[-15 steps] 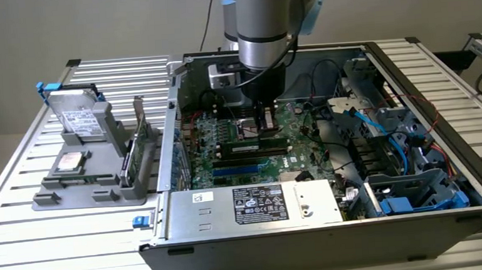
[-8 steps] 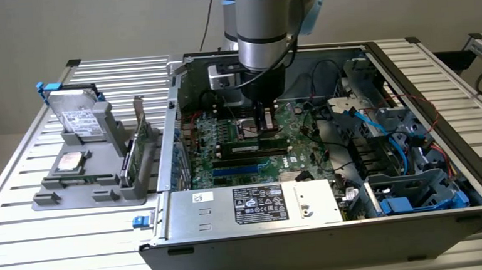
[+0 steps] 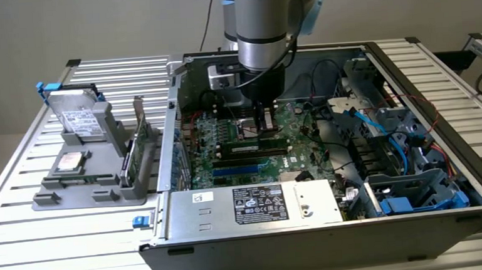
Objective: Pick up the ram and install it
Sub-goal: 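Insert the ram into the slot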
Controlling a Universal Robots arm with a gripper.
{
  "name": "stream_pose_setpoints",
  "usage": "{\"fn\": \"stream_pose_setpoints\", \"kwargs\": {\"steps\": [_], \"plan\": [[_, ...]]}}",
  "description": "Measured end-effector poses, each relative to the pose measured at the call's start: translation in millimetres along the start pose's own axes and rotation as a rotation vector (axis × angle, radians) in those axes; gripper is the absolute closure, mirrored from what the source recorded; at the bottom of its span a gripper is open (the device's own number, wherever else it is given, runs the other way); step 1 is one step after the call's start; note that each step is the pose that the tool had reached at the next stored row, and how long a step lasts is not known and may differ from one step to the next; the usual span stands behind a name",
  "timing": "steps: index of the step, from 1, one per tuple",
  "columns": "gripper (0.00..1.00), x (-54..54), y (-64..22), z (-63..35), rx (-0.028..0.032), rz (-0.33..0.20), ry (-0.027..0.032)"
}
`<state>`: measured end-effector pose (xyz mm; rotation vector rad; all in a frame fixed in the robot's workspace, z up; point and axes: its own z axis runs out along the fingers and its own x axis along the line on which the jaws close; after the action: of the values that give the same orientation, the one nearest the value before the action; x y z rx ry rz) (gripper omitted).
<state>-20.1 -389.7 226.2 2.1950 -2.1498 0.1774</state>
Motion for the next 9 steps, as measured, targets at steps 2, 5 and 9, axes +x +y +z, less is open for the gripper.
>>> {"fn": "stream_pose_setpoints", "kwargs": {"steps": [2, 5, 9], "plan": [[0.86, -0.1, 0.1, 0.1, 0.0012, 0.0, -0.0003], [0.86, -0.1, 0.2, 0.1, 0.0023, -0.001, -0.0003], [0.86, -0.3, 0.5, 0.5, 0.0028, -0.003, -0.0008]]}}
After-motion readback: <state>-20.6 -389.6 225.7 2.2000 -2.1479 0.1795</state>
